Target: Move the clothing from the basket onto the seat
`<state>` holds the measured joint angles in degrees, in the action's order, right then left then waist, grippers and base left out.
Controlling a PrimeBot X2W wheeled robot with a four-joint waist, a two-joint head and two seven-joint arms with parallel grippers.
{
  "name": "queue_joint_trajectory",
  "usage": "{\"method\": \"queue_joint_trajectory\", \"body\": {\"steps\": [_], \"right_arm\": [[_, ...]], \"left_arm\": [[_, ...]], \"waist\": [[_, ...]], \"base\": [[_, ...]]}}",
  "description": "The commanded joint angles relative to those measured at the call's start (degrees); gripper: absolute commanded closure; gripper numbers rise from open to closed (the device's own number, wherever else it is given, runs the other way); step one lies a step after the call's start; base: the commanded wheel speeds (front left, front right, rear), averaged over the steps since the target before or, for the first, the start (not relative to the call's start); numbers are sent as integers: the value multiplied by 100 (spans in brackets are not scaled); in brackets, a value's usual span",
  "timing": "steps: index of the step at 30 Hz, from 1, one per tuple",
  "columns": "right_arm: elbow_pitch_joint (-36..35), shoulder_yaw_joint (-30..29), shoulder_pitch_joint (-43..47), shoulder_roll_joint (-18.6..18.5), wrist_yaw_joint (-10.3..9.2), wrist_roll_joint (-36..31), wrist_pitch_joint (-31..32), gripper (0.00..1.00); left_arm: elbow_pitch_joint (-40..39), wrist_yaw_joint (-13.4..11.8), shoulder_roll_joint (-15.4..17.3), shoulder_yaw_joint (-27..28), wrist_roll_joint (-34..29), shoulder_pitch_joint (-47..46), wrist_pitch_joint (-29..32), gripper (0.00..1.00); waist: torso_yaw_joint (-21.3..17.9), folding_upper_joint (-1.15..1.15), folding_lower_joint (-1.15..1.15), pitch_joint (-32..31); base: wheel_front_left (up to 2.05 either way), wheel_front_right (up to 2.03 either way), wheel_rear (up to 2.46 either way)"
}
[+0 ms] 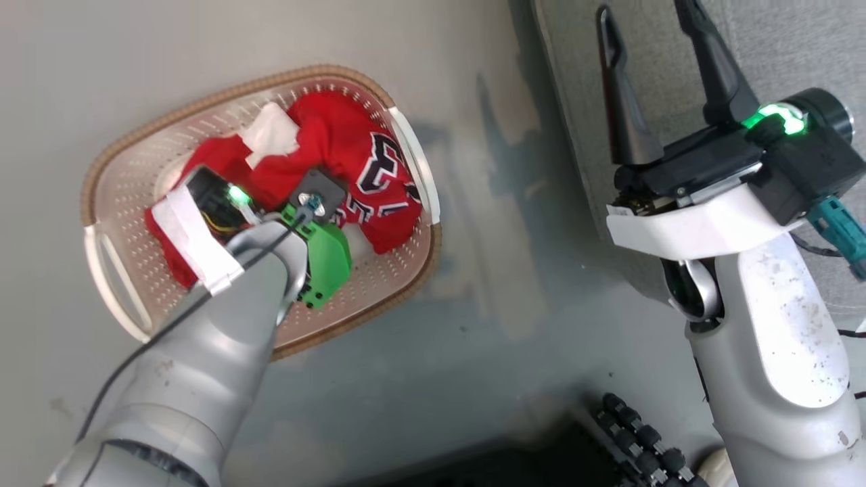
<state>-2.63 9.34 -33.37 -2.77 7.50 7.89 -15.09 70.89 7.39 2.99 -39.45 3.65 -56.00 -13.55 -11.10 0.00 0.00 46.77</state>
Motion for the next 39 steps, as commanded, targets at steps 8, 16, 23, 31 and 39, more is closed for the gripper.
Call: {"method": "queue_joint_trajectory", "body": {"steps": [8,16,23,31,39], "right_arm": [[291,-120,517,-20,-2,-145,-11,0],[476,-239,983,-20,-2,-205,-11,0],[592,-331,1367,-22,-2,-224,-11,0],[640,-346,1718,-20,-2,-174,-11,0],[707,-362,2044,-20,-2,-126,-11,0]], "left_arm": [[-651,11,-11,-500,789,626,-159,100],[-1501,12,-9,-378,1226,1053,-167,100],[-2433,-2,56,32,1196,1489,-169,100],[-3428,-18,101,563,1110,1909,-169,100],[-4282,-20,117,987,952,2273,-169,100]], "waist": [[459,0,0,-1334],[697,0,0,-2078],[869,0,0,-2639],[1008,0,0,-3182],[1116,0,0,-3657]], "base": [[0,0,0],[0,0,0],[0,0,0],[0,0,0],[0,0,0]]}}
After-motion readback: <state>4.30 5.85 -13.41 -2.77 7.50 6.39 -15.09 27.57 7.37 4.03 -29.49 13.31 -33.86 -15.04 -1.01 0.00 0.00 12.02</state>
